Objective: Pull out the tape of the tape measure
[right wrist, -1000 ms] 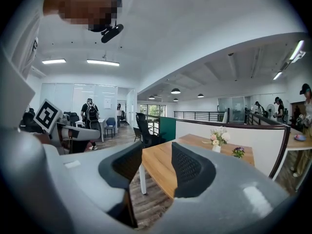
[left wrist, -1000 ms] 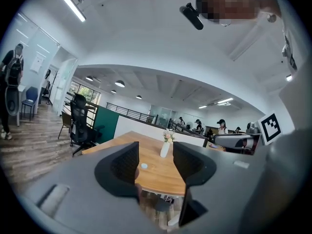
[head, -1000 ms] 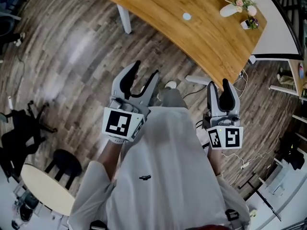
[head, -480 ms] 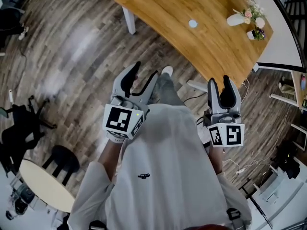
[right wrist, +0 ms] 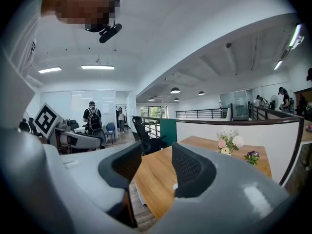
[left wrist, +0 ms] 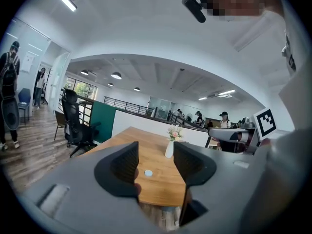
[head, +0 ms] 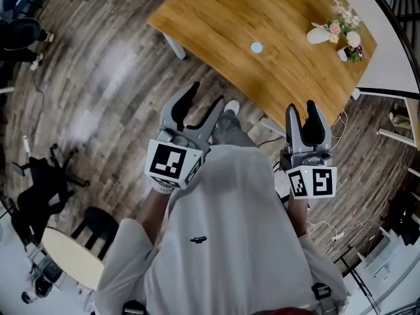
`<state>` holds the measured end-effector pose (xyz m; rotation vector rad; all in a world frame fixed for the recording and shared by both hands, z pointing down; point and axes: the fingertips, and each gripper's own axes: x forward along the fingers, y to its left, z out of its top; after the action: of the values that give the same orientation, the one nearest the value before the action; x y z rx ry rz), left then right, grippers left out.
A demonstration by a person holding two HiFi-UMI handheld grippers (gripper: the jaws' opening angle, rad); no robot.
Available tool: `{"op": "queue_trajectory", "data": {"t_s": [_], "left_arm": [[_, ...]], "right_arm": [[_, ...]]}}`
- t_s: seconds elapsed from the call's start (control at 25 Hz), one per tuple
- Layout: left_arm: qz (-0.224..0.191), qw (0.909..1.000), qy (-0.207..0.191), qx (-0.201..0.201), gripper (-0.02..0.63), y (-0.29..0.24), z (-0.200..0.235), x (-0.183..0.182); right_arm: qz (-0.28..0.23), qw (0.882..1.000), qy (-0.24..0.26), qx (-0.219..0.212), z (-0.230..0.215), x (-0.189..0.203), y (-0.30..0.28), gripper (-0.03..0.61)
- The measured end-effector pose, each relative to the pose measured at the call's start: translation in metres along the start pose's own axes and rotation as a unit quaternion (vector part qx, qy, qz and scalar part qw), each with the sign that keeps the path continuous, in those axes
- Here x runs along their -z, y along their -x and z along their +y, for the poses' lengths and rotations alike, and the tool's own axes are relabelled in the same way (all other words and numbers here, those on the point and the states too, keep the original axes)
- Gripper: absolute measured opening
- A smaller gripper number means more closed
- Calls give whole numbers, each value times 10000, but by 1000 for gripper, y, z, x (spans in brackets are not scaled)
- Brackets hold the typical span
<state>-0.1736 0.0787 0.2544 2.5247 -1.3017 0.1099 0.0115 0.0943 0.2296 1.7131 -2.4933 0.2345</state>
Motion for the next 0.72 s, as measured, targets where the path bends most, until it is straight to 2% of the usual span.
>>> {"op": "queue_trajectory", "data": {"t_s": [0.24,0.52,0.72], "left_arm": [[-78,9998,-189,-2,216,-44,-9,-36],[-11,9998,-175,27,218,-99,-28,-34],[34,9994,-204,-264,219,-129,-25,-35]], "right_arm": [[-213,9996,-201,10,-42,-16,-24,187],[-292,9992,-221,-153,-89,-21,-50,186],[-333,9985,-395,-207,-127,-22,-67,186]]}}
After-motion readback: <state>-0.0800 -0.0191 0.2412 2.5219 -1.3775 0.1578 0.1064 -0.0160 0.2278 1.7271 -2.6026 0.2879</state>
